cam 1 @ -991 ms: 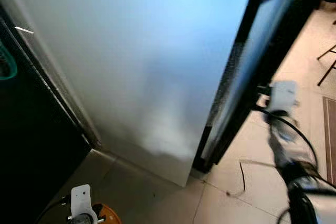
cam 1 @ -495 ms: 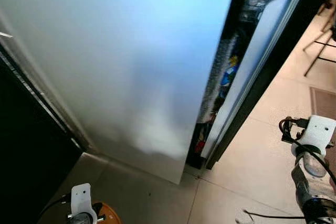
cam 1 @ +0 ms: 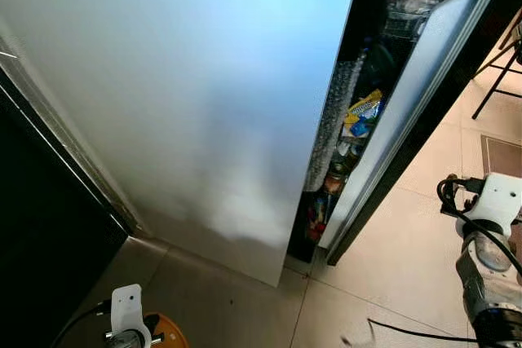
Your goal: Restocking fridge
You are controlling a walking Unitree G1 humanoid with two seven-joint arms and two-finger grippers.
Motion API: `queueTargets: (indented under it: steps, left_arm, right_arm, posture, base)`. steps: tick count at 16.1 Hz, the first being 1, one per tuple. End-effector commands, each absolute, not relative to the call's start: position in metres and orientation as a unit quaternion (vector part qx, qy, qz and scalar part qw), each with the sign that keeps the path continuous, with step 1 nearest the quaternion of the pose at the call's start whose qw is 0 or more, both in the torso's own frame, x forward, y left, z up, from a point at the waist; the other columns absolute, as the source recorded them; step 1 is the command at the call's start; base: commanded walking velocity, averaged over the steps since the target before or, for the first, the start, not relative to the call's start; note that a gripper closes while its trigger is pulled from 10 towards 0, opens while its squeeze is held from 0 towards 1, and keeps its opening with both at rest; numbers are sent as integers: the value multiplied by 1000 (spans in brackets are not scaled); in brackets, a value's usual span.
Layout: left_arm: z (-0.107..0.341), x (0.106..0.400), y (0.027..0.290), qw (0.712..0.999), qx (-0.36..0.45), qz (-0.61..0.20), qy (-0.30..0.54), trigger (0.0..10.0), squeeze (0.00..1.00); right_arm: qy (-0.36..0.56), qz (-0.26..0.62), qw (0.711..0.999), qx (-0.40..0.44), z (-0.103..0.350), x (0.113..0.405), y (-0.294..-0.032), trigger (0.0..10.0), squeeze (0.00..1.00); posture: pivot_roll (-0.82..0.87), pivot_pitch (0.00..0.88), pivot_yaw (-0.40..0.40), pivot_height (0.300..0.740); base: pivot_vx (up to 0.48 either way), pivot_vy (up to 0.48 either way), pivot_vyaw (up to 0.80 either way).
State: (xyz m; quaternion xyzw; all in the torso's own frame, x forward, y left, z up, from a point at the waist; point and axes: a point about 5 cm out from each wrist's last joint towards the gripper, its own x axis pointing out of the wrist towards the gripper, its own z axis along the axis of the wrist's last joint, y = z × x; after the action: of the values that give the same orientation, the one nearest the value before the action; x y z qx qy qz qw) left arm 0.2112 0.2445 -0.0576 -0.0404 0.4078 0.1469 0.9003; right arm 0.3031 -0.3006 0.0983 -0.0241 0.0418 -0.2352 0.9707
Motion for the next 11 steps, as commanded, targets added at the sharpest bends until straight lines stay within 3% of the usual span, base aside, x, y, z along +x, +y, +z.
queueTargets:
  steps: [1,3,4,5,8,11]
  left_arm:
    - [-61,205,245,894,-39,146,421,10000,0]
    - [-61,206,245,895,-39,145,421,10000,0]
    - [-61,207,244,895,-39,145,420,10000,0]
    - [-61,207,244,895,-38,144,420,10000,0]
    - [-61,207,244,896,-35,138,420,10000,0]
    - [-61,207,244,897,-31,134,421,10000,0]
  right_arm:
    - [40,-242,969,-19,100,301,-302,10000,0]
    - [56,-248,967,-10,92,294,-306,10000,0]
    - [120,-106,986,-46,88,313,-263,10000,0]
    - [163,-54,982,-72,81,314,-250,10000,0]
    - [193,-12,977,-94,73,307,-242,10000,0]
    - [167,15,982,-86,88,317,-234,10000,0]
  posture:
    - [-61,118,-2,740]
    - [-66,115,0,740]
    - [-63,102,-8,740]
    - [-63,102,-8,740]
    - [-61,99,-8,740]
    - [-63,93,-3,740]
  base:
    - [0,0,0]
    - [0,0,0]
    - [0,0,0]
    - [0,0,0]
    - [0,0,0]
    - [0,0,0]
